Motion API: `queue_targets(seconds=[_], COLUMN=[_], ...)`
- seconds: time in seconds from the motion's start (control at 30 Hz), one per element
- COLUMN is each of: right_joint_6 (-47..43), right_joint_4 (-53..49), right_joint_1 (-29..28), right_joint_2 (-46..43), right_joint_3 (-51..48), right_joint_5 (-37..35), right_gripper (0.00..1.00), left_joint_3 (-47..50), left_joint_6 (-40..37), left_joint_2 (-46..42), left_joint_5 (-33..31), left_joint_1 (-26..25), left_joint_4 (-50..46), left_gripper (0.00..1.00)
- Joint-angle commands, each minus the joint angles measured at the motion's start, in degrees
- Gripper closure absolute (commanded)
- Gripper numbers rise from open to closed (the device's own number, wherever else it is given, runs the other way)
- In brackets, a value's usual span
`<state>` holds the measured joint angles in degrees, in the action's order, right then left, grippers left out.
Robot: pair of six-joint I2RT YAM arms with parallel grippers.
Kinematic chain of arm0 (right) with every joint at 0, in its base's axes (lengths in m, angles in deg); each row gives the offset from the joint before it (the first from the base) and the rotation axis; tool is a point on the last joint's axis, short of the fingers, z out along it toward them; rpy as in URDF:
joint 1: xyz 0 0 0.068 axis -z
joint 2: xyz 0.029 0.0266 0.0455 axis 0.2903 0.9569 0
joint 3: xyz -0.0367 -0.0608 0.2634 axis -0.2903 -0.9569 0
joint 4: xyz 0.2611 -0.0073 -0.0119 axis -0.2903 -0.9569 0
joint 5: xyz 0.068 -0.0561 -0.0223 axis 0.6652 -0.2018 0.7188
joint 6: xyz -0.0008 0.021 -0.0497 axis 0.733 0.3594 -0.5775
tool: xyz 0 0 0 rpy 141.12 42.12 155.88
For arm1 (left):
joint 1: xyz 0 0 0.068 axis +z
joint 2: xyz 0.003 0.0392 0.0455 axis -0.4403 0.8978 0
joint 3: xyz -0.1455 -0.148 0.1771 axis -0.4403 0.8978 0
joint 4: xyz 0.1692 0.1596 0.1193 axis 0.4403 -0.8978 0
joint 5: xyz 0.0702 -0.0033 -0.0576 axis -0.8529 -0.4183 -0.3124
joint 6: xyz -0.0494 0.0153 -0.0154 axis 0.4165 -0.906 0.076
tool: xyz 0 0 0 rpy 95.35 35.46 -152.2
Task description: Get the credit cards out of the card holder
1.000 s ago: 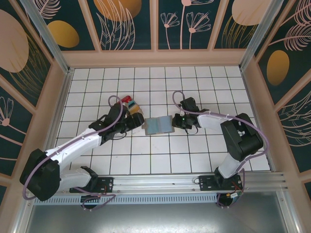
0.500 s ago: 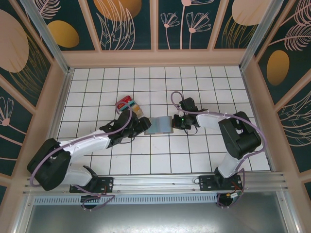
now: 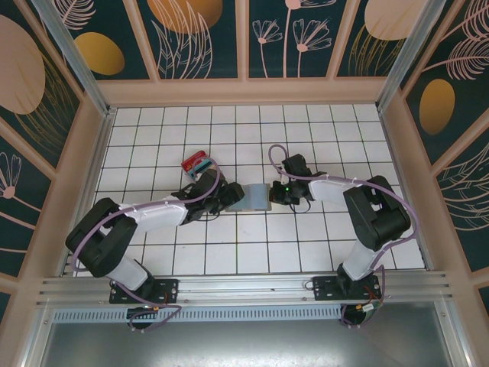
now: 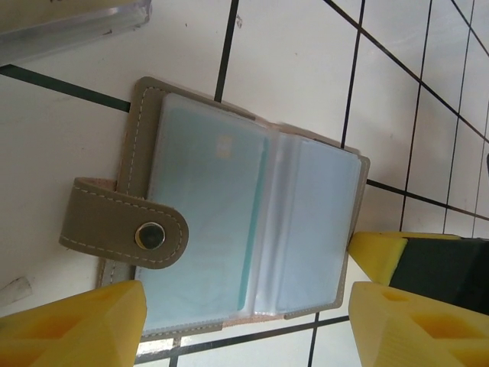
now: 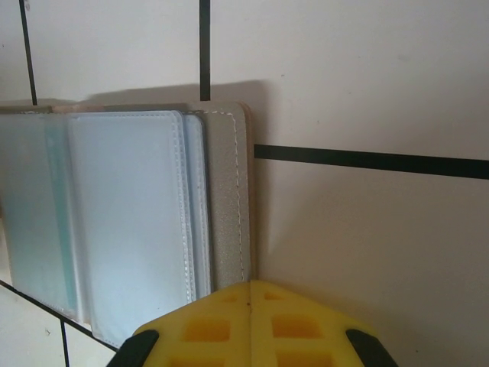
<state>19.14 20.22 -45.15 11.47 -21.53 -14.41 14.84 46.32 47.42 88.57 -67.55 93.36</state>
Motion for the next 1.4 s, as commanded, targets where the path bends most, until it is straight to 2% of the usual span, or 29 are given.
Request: queue_targets(seconds=[0.0,0.37,0.6,1.07,1.17,1.37], right_joint_6=[-0.2,-0.5,-0.4,-0.4,-0.3,-0.4], right_joint_4=[0.4,0.8,1.3,1.4,1.5,1.5], right_joint_1=[-0.6,-0.6,-0.6,-0.5,-0.4,-0.2], right_joint_2=[-0.3,0.0,0.4,0.7,0.6,0.6], right_joint_3=[-1.0,-1.1,-1.3,-1.4,-1.4,-1.4], right_joint_5=[0.8,1.8,2.2,2.2,2.3,2.4], right_gripper=[0.97,0.97,0.98,0.98,0.98,0.98], left_joint_3=[-1.2,-1.7,-2.1,-10.3,-12.6,-10.1], left_joint_6=[-1.1,-1.3,-2.2,-6.2,-7.0,-6.7], left_joint_2=[1.0,4.2,4.8,8.3,8.3,6.2], left_joint_5=[0.3,1.7,4.9,9.9,7.5,1.7], left_joint_1=[-0.3,-0.3,-0.7,-3.2,-3.6,-3.7], left_joint_4=[0.3,0.5,4.5,6.2,2.4,-1.1], left_gripper=[0.29,0.30,0.31,0.30,0.30,0.29])
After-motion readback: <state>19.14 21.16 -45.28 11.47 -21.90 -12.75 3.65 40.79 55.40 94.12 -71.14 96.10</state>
